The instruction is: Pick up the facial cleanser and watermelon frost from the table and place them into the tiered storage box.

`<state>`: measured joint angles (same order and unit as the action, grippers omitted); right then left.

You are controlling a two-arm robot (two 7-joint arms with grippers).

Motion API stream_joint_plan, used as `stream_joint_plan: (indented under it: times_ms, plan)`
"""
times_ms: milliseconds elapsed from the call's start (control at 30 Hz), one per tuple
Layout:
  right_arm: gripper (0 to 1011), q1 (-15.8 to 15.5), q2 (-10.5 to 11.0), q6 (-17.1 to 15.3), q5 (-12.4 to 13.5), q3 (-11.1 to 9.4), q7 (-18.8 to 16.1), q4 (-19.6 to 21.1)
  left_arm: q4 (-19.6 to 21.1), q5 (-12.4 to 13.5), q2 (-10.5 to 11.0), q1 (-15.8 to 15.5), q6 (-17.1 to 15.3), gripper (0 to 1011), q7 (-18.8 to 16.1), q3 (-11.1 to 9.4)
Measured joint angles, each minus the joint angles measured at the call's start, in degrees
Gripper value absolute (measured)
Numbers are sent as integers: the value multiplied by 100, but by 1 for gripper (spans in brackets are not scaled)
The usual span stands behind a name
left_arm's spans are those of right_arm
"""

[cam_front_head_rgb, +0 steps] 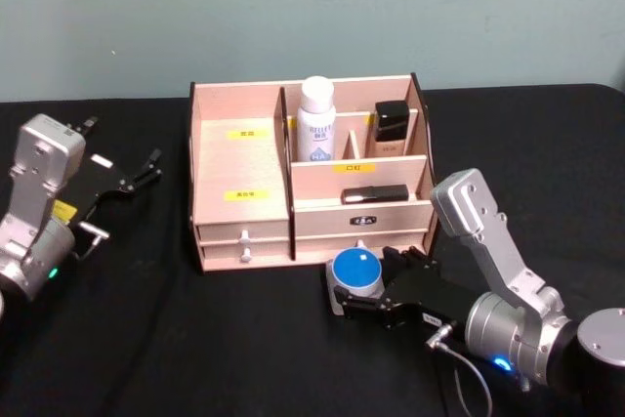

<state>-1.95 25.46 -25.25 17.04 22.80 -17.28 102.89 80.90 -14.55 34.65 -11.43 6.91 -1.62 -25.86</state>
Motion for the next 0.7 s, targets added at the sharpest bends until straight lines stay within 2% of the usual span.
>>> stream_joint_plan:
  times_ms: [700]
  plan:
    - [1003,271,-254,-35,-320,133,-62,-301,0,0,0,0,0,1010,0,0]
